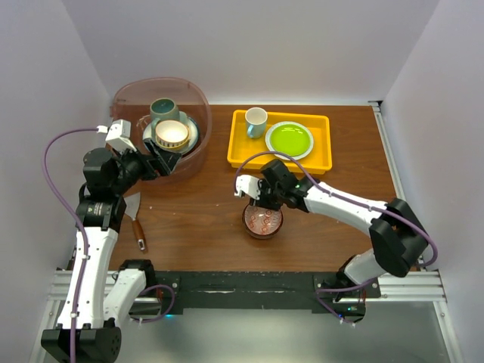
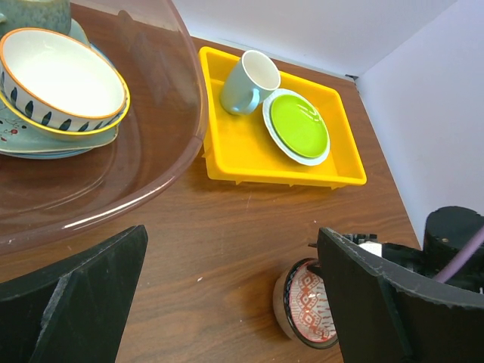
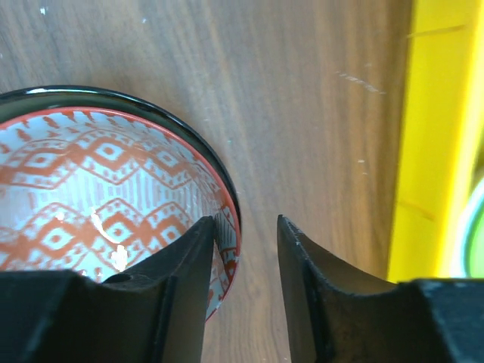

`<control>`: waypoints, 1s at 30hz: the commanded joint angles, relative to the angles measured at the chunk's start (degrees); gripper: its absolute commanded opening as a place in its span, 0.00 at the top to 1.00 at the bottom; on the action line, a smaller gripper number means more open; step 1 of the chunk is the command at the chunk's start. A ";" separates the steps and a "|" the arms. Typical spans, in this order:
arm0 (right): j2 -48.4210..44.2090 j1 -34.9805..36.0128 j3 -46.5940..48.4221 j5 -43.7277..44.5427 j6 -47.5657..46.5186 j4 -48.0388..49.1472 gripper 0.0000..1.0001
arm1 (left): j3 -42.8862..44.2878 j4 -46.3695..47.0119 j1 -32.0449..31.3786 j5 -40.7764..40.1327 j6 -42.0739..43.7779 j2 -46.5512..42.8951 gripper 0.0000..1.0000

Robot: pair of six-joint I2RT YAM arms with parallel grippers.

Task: Place the mixed dishes into the plastic bin
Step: Pick up the bowl from the center of the board.

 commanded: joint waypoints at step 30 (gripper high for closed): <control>-5.25 -1.23 15.32 -12.31 3.76 -15.21 1.00 | -0.33 3.51 0.30 9.60 0.16 1.77 0.00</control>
